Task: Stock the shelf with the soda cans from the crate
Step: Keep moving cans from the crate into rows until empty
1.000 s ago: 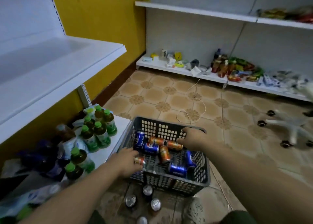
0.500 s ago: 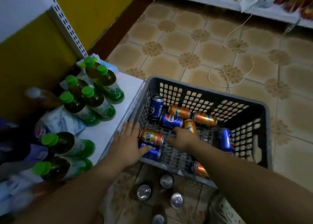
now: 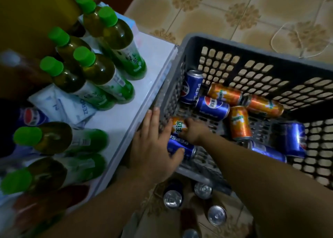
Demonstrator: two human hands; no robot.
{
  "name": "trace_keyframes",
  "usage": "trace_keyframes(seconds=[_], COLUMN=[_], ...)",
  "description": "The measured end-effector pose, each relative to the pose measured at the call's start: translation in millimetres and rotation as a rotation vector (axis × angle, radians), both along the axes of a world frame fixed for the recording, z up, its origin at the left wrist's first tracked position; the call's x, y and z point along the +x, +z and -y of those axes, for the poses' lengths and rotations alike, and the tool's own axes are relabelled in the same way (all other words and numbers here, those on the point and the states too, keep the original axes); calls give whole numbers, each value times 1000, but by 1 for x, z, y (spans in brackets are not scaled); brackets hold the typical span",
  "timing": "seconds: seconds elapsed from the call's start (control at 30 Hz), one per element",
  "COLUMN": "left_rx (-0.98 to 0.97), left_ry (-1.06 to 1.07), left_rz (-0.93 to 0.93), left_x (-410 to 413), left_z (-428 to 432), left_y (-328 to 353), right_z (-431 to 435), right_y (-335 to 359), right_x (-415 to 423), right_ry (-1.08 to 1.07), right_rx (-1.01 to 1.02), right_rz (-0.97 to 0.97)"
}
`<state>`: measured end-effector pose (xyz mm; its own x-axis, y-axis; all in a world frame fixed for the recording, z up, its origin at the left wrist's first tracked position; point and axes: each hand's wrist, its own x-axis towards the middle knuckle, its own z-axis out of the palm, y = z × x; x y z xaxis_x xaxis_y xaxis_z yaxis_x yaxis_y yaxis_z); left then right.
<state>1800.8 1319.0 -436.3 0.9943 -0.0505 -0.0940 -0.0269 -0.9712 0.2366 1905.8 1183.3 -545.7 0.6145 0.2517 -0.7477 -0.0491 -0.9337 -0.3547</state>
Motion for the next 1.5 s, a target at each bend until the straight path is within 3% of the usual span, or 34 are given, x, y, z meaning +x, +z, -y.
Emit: trace_keyframes(seconds=[0.17,0.33,0.5,0.57,0.63,0.77,0.9,1.23,1.5], left_rx=[38,22,140,-8,-285,-683,-824,-784,-644], left_ry=[-11,-10,69,106,139,126,126,253,497], left_rz=[-1,-20,-415,-504,-485,-363,-203,154,324], left_x=[1,-3,9,10,4,-19,-44,-161,-282], left_z=[-3,-5,6,17,32,52,44,-24,-112], left_y=[-4,-4,33,62,103,201,288,455,497], right_z=[-5,20,61,75,82,74,56,-21,-126], right_y=[-20,23,129,177,225,320,410,595,645], right_x=[8,-4,-22,-30,-38,-58,-89,-188,-276], right_ry=[26,-402,-743,-764,-768,-726,-682,-296,71], right_rx=[-43,142,413,504,604,771,892,1056,1086], right_rz=[44,-33,-28,-11,20,101,197,448,466])
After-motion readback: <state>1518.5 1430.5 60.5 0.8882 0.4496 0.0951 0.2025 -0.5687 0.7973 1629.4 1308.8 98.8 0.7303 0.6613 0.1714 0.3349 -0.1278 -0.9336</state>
